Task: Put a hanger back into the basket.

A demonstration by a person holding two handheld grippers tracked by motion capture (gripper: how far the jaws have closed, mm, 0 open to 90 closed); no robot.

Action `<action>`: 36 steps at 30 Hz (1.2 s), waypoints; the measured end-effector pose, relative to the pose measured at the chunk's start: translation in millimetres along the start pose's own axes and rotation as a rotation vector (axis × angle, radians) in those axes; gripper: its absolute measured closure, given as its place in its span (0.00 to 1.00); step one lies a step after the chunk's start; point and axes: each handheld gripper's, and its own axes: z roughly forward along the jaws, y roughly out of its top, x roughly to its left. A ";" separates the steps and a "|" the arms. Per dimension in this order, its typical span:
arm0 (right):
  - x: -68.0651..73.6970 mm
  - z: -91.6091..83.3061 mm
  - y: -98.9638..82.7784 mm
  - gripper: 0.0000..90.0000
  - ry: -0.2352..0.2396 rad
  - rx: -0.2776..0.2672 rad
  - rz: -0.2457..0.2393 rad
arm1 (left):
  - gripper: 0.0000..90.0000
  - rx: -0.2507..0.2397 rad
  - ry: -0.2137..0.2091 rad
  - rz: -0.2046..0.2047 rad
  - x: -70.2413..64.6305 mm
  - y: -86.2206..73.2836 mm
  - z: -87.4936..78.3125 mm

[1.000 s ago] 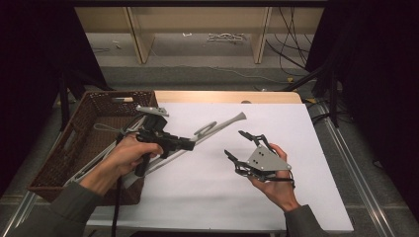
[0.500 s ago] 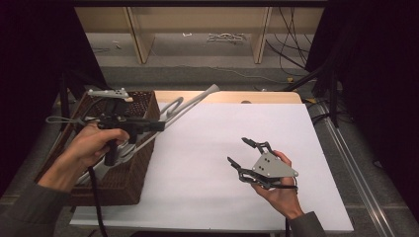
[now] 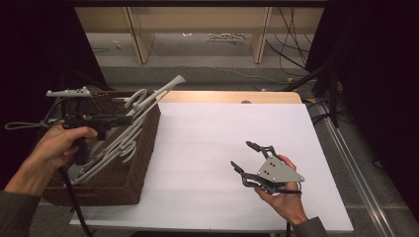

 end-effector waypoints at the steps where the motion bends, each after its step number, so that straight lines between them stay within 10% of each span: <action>1: 0.5 -0.7 -0.3 0.33 -0.001 -0.001 0.001 | 0.91 0.003 0.000 -0.004 3.3 -1.6 -2.8; 15: 2.7 -5.5 -3.0 0.33 0.008 0.008 0.003 | 0.91 0.005 0.098 -0.017 45.2 -27.8 -39.7; 36: 8.1 -11.2 -3.1 0.29 0.010 -0.001 0.034 | 0.91 0.062 0.166 -0.006 78.9 -56.1 -40.2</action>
